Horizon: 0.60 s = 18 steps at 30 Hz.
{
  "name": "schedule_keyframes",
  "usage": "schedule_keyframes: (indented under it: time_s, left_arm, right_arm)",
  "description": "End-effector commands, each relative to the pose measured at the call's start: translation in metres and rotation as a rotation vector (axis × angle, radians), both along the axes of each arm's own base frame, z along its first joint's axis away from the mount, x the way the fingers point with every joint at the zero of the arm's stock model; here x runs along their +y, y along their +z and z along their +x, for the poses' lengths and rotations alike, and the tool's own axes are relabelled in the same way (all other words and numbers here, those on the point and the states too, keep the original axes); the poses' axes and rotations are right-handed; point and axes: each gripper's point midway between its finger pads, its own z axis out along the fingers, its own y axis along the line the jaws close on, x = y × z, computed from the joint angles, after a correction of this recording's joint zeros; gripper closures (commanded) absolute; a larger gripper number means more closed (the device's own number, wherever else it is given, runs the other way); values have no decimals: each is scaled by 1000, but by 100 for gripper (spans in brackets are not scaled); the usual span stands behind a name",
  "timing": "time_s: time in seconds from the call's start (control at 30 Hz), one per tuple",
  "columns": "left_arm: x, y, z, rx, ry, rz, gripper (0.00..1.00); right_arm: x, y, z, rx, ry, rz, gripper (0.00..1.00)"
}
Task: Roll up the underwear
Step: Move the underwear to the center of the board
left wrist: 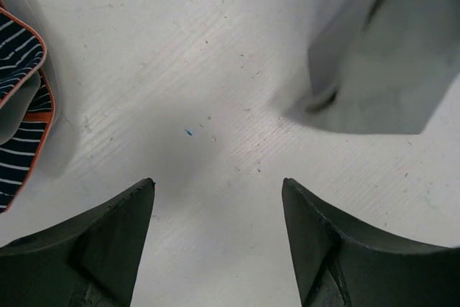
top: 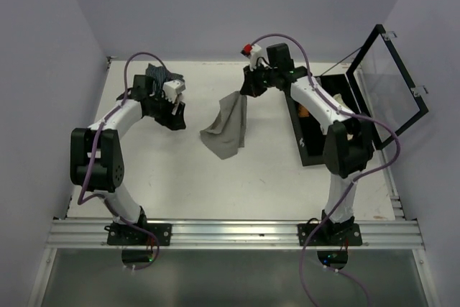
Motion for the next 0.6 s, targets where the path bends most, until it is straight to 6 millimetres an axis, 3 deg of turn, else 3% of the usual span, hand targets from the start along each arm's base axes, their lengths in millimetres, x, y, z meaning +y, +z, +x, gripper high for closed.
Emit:
schedule_keyframes:
  time_s: [0.0,0.07,0.1,0.2,0.23,0.27,0.3,0.33,0.37,0.4,0.47,0.5,0.57]
  left_arm:
    - [-7,21,10,-101,-7,-49,25]
    - [-8,21,12,-100,-1,-60,26]
    - [-10,22,14,-105,3,-68,25]
    - [-14,33,18,-156,-27,-80,26]
    - [-17,34,16,-167,-45,-75,27]
    - [-26,35,13,-185,-84,-62,28]
    - [-32,33,8,-215,-145,-24,28]
    - [-40,32,4,-236,-191,5,28]
    - [-61,29,-3,-266,-262,52,29]
    - [-72,26,-5,-318,-339,93,29]
    - [-98,12,-15,-341,-437,130,30]
    - [-106,12,-10,-378,-477,141,30]
    - [-119,7,-4,-388,-508,154,31]
  right_arm:
    - [-38,-37,51,105,-192,18,100]
    - [-42,-60,73,131,-235,2,100]
    - [-44,-66,78,134,-257,-17,78]
    - [-51,-73,84,127,-285,-57,38]
    - [-56,-75,79,128,-281,-78,37]
    - [-60,-61,74,106,-281,-84,37]
    - [-65,-60,65,122,-280,-102,38]
    - [-69,-69,50,155,-269,-118,40]
    - [-70,-51,39,138,-259,-100,44]
    - [-72,-50,30,148,-259,-100,46]
    - [-70,-61,2,227,-245,-72,53]
    - [-67,-54,-8,222,-243,-59,56]
    - [-62,-72,-30,276,-228,-82,62]
